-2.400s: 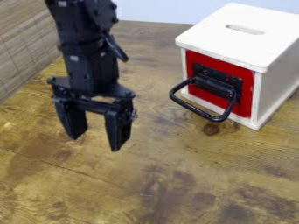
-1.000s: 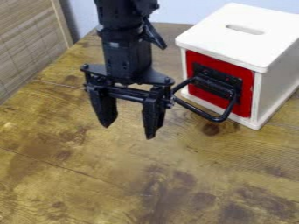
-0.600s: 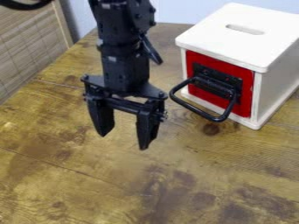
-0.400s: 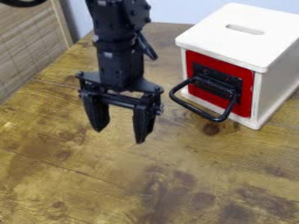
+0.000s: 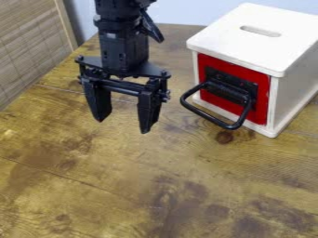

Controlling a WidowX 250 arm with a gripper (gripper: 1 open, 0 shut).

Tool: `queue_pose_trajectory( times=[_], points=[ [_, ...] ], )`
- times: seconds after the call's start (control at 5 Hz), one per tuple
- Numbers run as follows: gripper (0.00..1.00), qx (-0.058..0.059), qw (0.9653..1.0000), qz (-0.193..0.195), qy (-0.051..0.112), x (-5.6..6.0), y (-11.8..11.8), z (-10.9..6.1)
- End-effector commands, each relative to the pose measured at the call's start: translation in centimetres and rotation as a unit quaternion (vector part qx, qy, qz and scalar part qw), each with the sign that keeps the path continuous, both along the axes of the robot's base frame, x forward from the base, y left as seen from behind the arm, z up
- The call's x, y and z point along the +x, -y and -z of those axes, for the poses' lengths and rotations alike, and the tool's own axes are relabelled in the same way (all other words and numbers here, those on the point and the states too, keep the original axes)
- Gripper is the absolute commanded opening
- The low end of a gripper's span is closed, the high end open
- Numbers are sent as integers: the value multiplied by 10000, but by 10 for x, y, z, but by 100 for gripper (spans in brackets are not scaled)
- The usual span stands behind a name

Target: Close the drawer

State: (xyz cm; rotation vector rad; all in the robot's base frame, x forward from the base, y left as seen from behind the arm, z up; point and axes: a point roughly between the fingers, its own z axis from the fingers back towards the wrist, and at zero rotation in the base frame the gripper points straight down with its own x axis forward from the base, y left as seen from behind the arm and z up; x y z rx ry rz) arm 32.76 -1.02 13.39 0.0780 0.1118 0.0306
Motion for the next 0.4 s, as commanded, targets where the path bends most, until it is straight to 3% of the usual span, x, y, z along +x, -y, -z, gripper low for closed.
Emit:
queue_pose_trajectory(
  times=[0.0, 0.2],
  points=[
    [100, 43, 9992, 332, 231, 0, 13, -20],
    [100, -22, 9981, 568, 219, -9, 26, -22]
  ],
)
